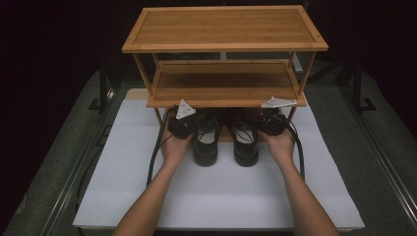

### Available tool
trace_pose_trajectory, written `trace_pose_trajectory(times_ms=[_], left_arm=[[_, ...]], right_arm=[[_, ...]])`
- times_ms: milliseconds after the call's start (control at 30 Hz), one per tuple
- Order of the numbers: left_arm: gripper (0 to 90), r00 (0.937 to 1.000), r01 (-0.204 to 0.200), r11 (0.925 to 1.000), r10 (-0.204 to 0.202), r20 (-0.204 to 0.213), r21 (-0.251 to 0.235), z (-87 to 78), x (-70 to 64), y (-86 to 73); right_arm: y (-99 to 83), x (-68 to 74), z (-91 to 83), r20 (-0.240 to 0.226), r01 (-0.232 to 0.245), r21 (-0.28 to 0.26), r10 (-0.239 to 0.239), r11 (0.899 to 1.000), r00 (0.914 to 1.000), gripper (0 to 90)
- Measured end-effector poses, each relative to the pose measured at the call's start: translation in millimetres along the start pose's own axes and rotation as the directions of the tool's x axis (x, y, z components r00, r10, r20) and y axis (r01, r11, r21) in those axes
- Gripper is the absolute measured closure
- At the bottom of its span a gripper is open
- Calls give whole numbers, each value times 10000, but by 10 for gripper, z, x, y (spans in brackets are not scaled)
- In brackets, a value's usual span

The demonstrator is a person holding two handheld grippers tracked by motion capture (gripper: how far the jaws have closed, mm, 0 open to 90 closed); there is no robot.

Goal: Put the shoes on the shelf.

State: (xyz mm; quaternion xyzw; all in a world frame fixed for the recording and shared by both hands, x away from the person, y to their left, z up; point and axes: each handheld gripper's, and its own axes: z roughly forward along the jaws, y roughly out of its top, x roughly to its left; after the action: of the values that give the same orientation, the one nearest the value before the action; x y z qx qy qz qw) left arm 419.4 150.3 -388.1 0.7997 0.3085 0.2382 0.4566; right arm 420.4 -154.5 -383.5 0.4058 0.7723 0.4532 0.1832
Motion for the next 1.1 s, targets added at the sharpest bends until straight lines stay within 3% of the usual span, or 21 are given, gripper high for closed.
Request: trace_pose_trajectory(times_ms=[300,433,567,767,867,967,1100], left_arm=[[858,9997,-84,10000,84,224,-23,-51,-15,-56],[806,9990,-176,9998,171,403,126,-58,5,-28],[620,9981,30,9998,-41,608,184,-149,36,-9],[359,9922,178,9996,-206,1233,231,-451,39,-29],[271,9905,209,9993,-250,1352,314,-592,17,-97],[196,9842,416,9975,-506,1698,562,-681,-11,-190],[152,9815,151,9963,-309,1889,844,-719,-97,-342]], right_arm=[[-64,45,-17,-76,198,-69,-199,9998,9998,859],[-48,54,-14,-28,301,-71,-301,9995,9995,793],[-27,62,-118,-41,229,-121,-229,9997,9997,637],[-56,112,-422,-308,87,-153,-91,9998,9995,467],[-128,158,-569,-403,81,-59,-83,9999,9992,394],[-223,199,-693,-508,83,-13,-84,10000,9987,333],[-368,265,-808,-584,135,116,-128,9998,9982,250]])
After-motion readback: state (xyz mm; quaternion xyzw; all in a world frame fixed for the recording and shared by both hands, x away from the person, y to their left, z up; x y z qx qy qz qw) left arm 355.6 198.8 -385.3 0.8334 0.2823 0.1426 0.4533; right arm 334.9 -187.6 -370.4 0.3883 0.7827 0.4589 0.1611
